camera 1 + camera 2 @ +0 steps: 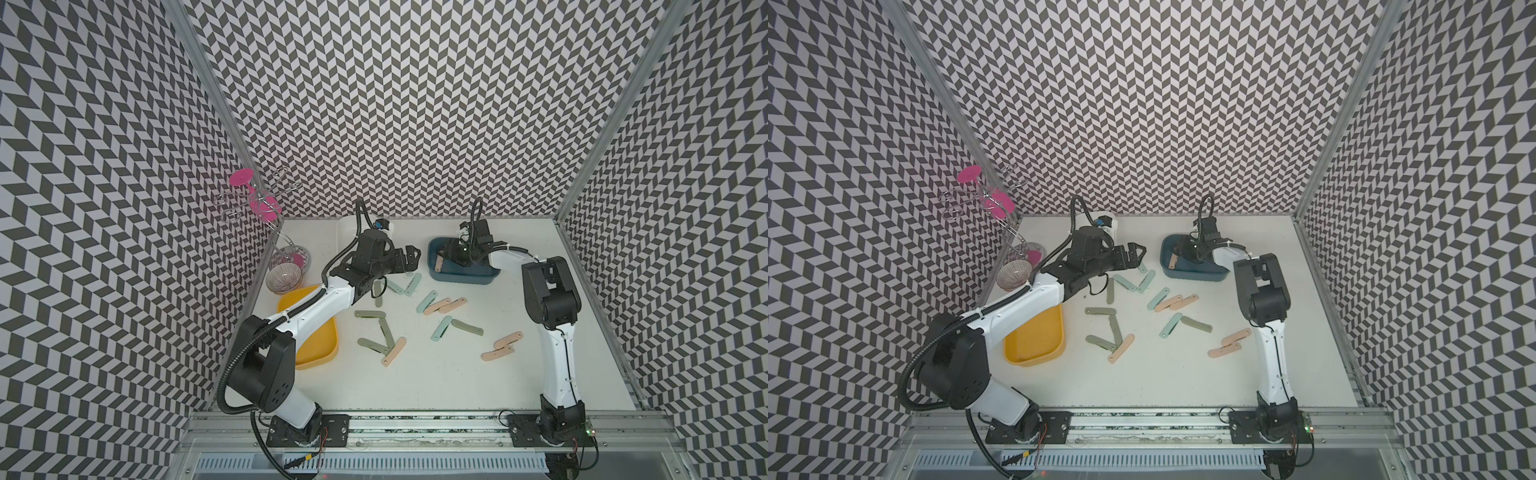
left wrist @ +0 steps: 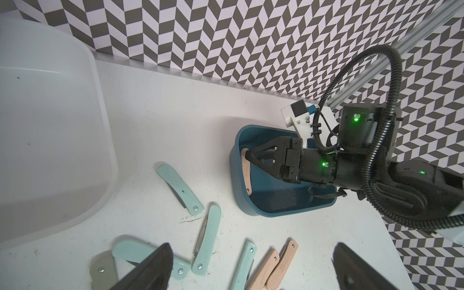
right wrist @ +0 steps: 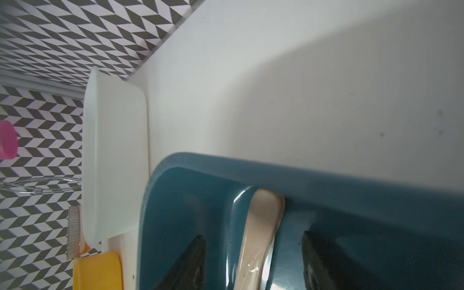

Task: Place the fruit knives into the storage box by color
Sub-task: Place the fruit knife in the storage box.

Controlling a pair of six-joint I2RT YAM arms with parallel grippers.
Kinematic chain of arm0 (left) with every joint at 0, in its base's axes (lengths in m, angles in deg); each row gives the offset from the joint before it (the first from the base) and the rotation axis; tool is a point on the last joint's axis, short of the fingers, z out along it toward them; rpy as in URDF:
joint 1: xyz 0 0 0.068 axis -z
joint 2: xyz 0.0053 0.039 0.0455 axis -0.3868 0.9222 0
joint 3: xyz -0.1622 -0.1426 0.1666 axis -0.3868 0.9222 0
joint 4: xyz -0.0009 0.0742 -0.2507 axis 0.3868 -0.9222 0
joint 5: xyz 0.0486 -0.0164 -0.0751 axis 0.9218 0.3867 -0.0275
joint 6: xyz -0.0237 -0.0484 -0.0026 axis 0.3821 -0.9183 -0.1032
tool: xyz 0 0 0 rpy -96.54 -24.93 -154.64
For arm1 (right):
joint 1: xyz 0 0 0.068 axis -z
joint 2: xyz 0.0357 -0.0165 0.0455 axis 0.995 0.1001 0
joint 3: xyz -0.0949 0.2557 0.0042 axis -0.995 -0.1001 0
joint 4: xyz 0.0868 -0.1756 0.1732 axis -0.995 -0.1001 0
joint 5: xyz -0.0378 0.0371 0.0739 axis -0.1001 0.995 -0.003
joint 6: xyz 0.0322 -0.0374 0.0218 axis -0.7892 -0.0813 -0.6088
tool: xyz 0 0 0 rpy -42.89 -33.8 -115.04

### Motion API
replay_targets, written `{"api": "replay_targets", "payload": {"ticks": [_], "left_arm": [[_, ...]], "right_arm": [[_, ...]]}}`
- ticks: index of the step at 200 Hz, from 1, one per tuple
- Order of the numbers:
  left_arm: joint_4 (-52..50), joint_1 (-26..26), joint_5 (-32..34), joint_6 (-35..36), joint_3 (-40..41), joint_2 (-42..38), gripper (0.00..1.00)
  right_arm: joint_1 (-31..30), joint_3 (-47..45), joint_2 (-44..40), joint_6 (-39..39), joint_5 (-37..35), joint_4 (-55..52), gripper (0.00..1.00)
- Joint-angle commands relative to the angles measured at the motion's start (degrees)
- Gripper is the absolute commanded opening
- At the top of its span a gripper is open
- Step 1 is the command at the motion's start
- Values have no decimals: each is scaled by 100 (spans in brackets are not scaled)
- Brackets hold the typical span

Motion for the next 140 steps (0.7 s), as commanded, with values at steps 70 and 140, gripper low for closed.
{"api": "replay_targets", "payload": {"ticks": [70, 140], "left_arm": [[-39, -18, 41, 65, -126, -67, 100], [-60, -36, 34, 74, -116, -92, 100]], "right_arm": [[-20, 95, 335, -248, 567, 527, 59], [-43, 118, 415, -336, 664, 619, 58]]}}
